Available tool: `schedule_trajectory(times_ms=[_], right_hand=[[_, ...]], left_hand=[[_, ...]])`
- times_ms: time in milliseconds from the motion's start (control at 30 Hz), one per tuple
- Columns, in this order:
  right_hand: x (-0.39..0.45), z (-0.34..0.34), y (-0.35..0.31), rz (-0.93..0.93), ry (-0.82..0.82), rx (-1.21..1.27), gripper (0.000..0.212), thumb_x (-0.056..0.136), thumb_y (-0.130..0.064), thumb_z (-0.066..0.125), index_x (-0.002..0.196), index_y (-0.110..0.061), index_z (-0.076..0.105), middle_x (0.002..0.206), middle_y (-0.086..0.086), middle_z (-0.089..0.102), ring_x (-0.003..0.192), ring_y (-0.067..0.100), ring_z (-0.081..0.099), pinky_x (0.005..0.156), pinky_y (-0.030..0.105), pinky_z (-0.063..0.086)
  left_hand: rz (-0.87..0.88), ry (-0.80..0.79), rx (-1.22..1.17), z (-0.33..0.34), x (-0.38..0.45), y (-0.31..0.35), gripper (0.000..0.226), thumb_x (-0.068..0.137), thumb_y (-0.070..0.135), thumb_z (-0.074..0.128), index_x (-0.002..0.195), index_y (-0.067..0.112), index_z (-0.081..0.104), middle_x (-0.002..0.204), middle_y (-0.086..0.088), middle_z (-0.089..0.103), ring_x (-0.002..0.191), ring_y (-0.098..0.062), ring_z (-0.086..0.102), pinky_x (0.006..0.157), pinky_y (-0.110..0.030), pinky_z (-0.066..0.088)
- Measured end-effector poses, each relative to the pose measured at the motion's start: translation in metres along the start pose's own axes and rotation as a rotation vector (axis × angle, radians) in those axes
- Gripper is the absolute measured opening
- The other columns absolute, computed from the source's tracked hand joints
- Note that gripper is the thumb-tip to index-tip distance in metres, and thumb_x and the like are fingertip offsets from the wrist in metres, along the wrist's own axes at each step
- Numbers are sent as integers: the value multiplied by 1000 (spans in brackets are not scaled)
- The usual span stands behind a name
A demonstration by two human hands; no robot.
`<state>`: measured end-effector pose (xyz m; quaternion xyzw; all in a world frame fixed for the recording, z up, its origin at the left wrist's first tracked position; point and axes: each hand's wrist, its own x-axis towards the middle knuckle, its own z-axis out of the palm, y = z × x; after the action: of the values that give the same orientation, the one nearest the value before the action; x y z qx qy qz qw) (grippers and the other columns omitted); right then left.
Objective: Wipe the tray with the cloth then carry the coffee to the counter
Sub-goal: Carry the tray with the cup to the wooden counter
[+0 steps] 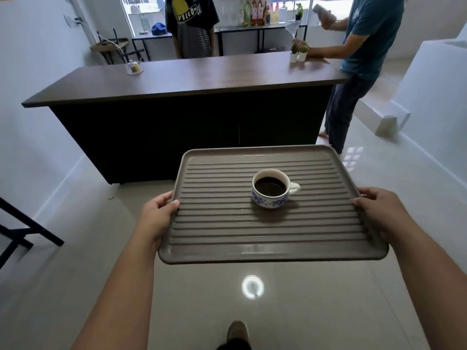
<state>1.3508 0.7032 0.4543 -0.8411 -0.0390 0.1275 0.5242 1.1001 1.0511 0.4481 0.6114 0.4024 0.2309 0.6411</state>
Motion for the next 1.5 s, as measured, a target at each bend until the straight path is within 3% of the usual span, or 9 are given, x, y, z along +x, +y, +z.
schedule_trajectory(times_ms=[167, 367, 467, 667, 967, 1200, 1300, 1367, 1500], right_hand=[[91, 32, -24, 14, 1, 18, 34, 87, -4, 54, 118, -14, 63, 89, 2, 68, 81, 24, 63, 83, 38, 51], [196, 64, -59, 31, 16, 25, 32, 88, -6, 54, 117, -15, 63, 89, 2, 68, 79, 22, 64, 67, 30, 49], [245, 76, -76, 21, 35, 12, 32, 88, -6, 55, 117, -14, 65, 93, 5, 69, 83, 24, 65, 74, 33, 50], [360, 96, -96, 30, 52, 15, 32, 87, -6, 56, 118, -12, 64, 99, 9, 69, 87, 26, 64, 80, 35, 49], [541, 106, -144, -6, -7, -32, 33, 88, -7, 55, 119, -14, 63, 103, 8, 66, 95, 25, 61, 92, 40, 48], [673, 119, -192, -37, -37, -47, 31, 90, -11, 54, 118, -19, 63, 101, 4, 66, 93, 24, 61, 80, 34, 48], [723, 134, -203, -25, -18, -21, 30, 88, -8, 55, 114, -18, 66, 94, 2, 68, 86, 25, 64, 77, 35, 51], [755, 146, -211, -6, -17, -2, 28, 88, -7, 55, 110, -19, 66, 93, 3, 69, 78, 26, 63, 70, 36, 52], [813, 169, -228, 3, 19, 11, 30, 88, -4, 55, 113, -17, 65, 89, 4, 68, 71, 26, 59, 60, 30, 49]], left_hand=[[7, -2, 5, 33, 94, 19, 37, 94, 4, 54, 131, 10, 54, 101, -2, 69, 81, -11, 66, 60, -18, 53], [40, -21, 67, 74, 208, 56, 37, 94, 2, 54, 130, 11, 57, 109, -9, 68, 85, -13, 65, 73, -26, 50], [40, -31, 88, 97, 257, 73, 37, 95, 1, 51, 131, 9, 55, 113, -12, 66, 89, -18, 64, 74, -27, 50], [27, -35, 111, 152, 359, 100, 36, 95, 3, 51, 130, 11, 56, 94, 1, 67, 81, -11, 64, 66, -23, 49], [31, 31, 152, 251, 498, 139, 35, 95, 6, 53, 128, 14, 58, 100, -1, 68, 84, -11, 64, 70, -24, 50], [39, 67, 170, 310, 607, 168, 34, 94, 5, 53, 125, 15, 61, 96, 5, 69, 87, -11, 65, 73, -25, 51], [17, 95, 241, 323, 660, 174, 32, 88, 25, 60, 118, 34, 65, 95, 7, 73, 96, -20, 66, 92, -47, 52], [9, 103, 316, 332, 698, 178, 36, 82, 38, 61, 117, 43, 63, 94, 9, 73, 98, -26, 65, 96, -57, 48], [32, 86, 303, 361, 758, 203, 35, 93, 18, 57, 128, 25, 59, 102, -1, 70, 85, -20, 65, 81, -40, 55]])
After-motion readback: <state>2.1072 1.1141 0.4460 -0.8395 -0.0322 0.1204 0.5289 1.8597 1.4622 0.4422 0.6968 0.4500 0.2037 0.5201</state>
